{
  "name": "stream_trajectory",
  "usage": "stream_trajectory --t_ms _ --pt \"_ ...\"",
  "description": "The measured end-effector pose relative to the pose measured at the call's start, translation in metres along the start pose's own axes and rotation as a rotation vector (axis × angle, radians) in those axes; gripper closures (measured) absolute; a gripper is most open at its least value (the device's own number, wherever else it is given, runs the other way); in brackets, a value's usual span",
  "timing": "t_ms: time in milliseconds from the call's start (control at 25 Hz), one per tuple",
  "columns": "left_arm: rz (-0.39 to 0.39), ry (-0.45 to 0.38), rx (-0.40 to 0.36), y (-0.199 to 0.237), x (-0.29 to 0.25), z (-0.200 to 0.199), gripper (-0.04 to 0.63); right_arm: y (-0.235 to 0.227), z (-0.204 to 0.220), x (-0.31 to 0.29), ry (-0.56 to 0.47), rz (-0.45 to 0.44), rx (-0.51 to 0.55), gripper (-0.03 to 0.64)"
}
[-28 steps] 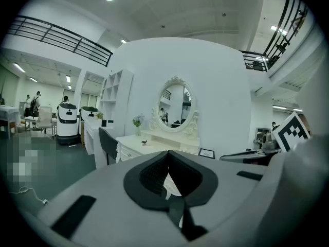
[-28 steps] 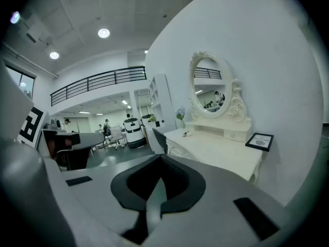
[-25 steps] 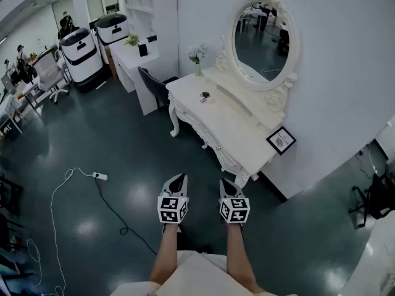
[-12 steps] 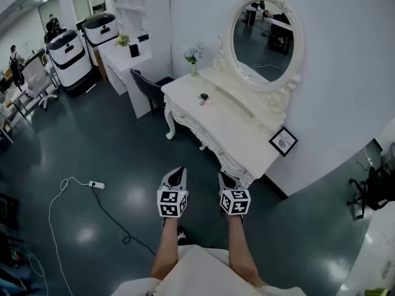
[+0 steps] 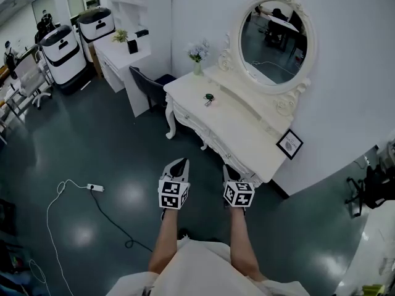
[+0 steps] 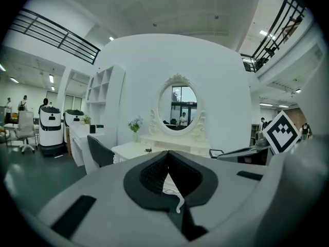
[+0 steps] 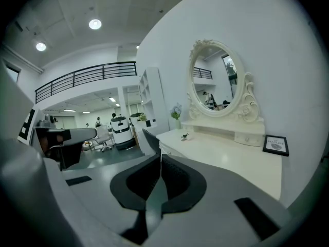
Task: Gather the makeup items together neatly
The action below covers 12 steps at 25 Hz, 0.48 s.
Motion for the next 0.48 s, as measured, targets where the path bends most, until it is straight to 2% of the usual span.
stream_trajectory --t_ms 200,480 --pt "0.001 0.006 0.025 0.029 -0.001 0.002 0.58 0.014 -0.003 -0.013 0.008 0.026 0.008 0.574" --pt "0.017 0.008 0.023 0.043 -0.024 0.006 0.58 0.01 -0.008 -0.041 0.038 0.017 0.002 0.574"
Point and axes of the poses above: the fingertips, and each gripper's own axes: x backward along the fingers, y to its left, z out of its underside, the point moved 9 cm from there along x, backward along the fingers, and after that the axes turned 2 degrees about y, right-handed, at the moved point
